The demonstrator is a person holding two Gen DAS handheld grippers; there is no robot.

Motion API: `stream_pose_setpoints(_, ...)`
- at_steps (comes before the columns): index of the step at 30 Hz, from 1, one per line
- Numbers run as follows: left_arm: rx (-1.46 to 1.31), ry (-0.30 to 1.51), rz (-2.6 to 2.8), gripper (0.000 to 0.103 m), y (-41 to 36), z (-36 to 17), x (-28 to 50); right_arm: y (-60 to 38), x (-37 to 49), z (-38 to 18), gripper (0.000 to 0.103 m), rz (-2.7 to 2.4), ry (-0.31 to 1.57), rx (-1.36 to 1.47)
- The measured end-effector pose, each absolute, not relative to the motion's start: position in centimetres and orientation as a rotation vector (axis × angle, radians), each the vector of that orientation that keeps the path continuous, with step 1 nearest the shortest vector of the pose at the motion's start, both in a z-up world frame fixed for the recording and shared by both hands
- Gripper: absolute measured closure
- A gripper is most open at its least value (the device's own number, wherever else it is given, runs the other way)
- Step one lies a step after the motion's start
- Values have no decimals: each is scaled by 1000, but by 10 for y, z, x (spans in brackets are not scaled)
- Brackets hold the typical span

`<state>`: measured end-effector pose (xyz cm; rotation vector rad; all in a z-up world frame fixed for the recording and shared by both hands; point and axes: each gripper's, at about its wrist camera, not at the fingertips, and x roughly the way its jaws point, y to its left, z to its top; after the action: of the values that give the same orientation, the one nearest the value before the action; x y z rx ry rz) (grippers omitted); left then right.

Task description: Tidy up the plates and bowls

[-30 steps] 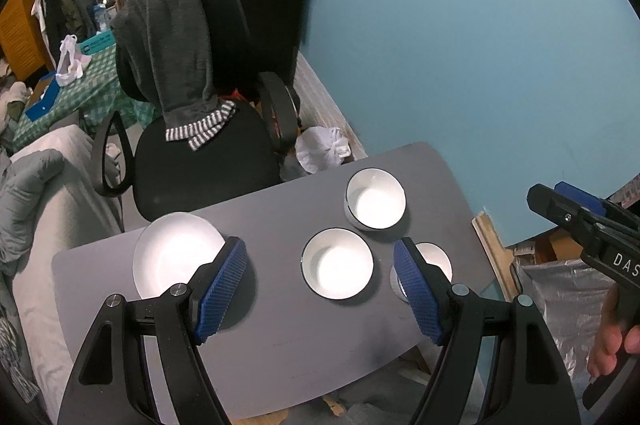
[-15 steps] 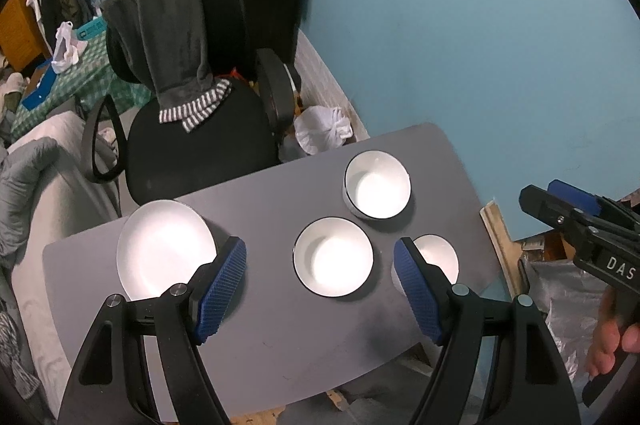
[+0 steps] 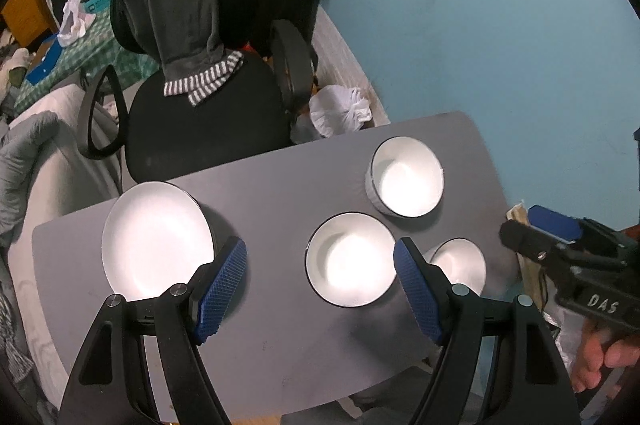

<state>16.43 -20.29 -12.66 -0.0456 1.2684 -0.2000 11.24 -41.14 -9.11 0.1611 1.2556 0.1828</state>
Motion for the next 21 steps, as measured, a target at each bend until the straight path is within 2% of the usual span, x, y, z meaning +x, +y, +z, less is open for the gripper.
stream_pose_setpoints(9,15,1334,-238,25,-211,-179,173,-411,128,-161,36,258,1378,197)
stream_pose_setpoints(21,123,1463,-248,25,-219,-247,180,-394,143,-204,36,350,1473,156)
